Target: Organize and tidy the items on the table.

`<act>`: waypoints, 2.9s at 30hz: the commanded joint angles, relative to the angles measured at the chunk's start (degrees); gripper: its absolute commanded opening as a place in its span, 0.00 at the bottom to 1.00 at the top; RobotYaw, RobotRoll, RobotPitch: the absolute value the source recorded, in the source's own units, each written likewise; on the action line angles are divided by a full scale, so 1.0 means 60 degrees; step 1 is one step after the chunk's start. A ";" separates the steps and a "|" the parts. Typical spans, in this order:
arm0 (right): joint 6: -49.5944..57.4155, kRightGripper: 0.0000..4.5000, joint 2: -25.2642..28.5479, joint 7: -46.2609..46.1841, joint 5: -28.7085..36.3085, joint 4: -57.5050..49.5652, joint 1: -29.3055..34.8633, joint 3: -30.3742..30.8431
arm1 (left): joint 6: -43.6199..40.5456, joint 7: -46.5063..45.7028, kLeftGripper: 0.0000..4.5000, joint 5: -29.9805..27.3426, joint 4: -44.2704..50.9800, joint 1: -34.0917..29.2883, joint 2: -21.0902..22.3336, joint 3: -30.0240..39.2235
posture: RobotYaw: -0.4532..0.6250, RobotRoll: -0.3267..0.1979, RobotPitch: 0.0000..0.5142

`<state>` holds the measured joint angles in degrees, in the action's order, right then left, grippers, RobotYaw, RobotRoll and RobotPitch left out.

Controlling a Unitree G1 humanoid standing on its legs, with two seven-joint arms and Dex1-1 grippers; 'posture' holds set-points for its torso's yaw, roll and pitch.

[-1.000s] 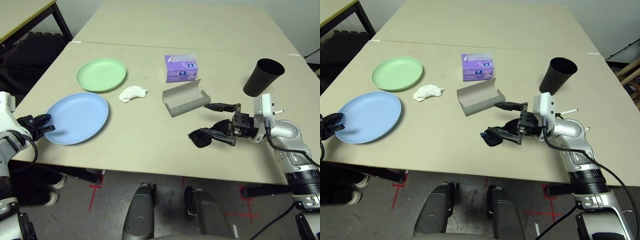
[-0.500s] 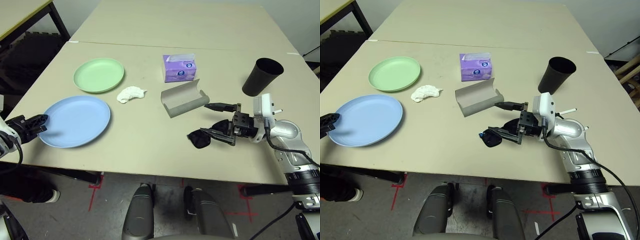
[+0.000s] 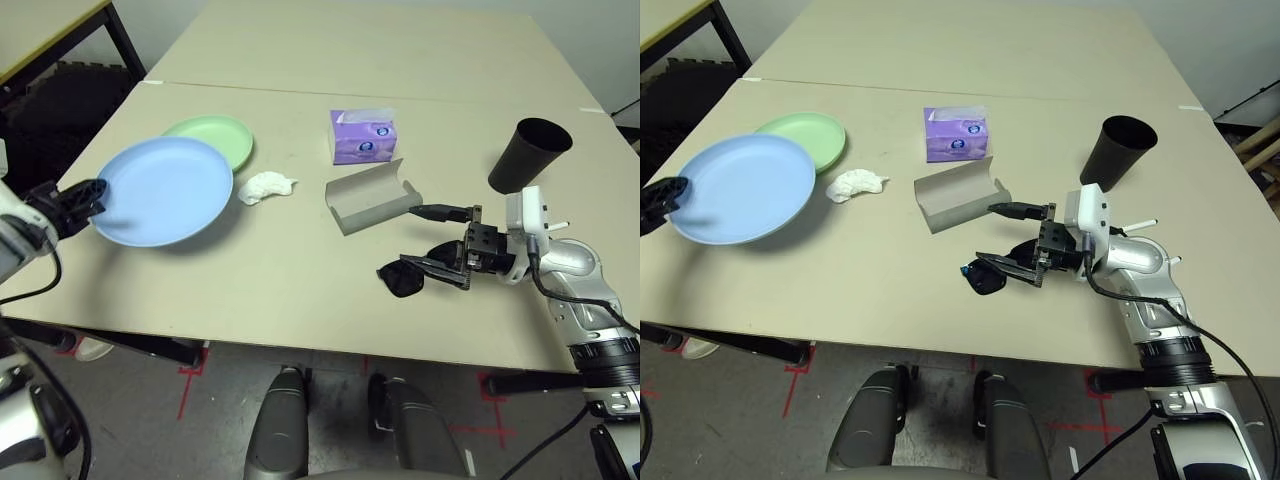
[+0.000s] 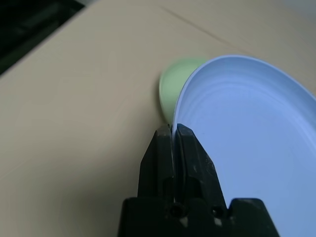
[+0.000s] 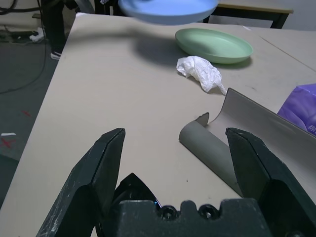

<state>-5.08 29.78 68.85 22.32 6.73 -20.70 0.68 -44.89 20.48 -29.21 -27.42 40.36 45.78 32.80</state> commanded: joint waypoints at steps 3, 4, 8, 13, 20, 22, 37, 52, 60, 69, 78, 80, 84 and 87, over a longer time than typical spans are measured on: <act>0.0003 1.00 0.0091 -0.0020 -0.0017 -0.0131 0.0120 0.0016 | 0.1658 -0.0512 0.01 0.0850 -0.2179 0.1353 -0.0417 -0.0655 | 0.60 0.62 0.29; 0.0006 1.00 0.0095 -0.0032 -0.0014 -0.0160 0.0145 0.0016 | 0.1954 -0.0586 0.01 0.0957 -0.2605 0.1610 -0.0485 -0.0718 | 0.60 0.62 0.30; 0.0027 1.00 0.0110 -0.0096 -0.0002 -0.0294 0.0265 -0.0001 | 0.3108 -0.0727 0.01 0.1420 -0.4197 0.2546 -0.0645 -0.1099 | 0.59 0.62 0.30; 0.0063 1.00 0.0177 -0.0148 0.0014 -0.0407 0.0359 -0.0022 | 0.4227 -0.0784 0.01 0.1995 -0.5607 0.3257 -0.0727 -0.1556 | 0.58 0.62 0.29; 0.0140 1.00 0.0263 -0.0233 0.0021 -0.0542 0.0412 -0.0017 | 0.5039 -0.0953 0.01 0.2279 -0.6562 0.3602 -0.0927 -0.1706 | 0.57 0.62 0.28; 0.0171 1.00 0.0277 -0.0258 0.0021 -0.0587 0.0422 -0.0027 | 0.5155 -0.0950 0.01 0.2320 -0.6680 0.3647 -0.0966 -0.1710 | 0.57 0.62 0.28; 0.0333 1.00 0.0060 -0.1586 0.0193 -0.0587 0.0778 -0.0745 | 0.5392 -0.0206 0.99 0.2595 -0.6801 0.3653 -0.1170 -0.2043 | 0.57 0.62 0.28; 0.0300 1.00 -0.0167 -0.2414 0.0258 -0.0844 0.1078 -0.0973 | 0.5225 0.2680 0.99 0.2903 -0.4699 0.2269 -0.1505 -0.3424 | 0.57 0.62 0.27; 0.0723 1.00 -0.0351 -0.2635 0.0493 -0.1042 0.1038 -0.0977 | 0.5312 0.4884 0.99 0.2389 -0.2824 0.1212 -0.1781 -0.3791 | 0.57 0.62 0.27; 0.1713 1.00 -0.0279 -0.2631 0.0895 -0.1496 0.1059 -0.0905 | 0.5486 0.5657 0.99 0.2771 -0.2868 0.1340 -0.1702 -0.4329 | 0.58 0.62 0.27; 0.1664 1.00 -0.0285 -0.2691 0.0775 -0.1532 0.0968 -0.0941 | 0.5951 0.6201 0.99 0.3358 -0.3392 0.1480 -0.1650 -0.4953 | 0.57 0.62 0.27; 0.1667 1.00 -0.0283 -0.2704 0.0773 -0.1564 0.0982 -0.0948 | 0.6072 0.6272 0.99 0.3661 -0.3532 0.1468 -0.1580 -0.5210 | 0.57 0.62 0.27; 0.1666 1.00 -0.0286 -0.2723 0.0769 -0.1587 0.0989 -0.0949 | 0.6198 0.6272 0.99 0.3906 -0.3773 0.1510 -0.1565 -0.5392 | 0.57 0.62 0.27; 0.1648 1.00 -0.0287 -0.2732 0.0758 -0.1590 0.0991 -0.0945 | 0.6247 0.6146 0.99 0.4042 -0.3932 0.1539 -0.1618 -0.5445 | 0.57 0.62 0.27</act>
<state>4.69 27.70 52.48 26.99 -2.03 -15.06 -4.61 -7.83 57.55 -6.24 -50.03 49.18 36.16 1.05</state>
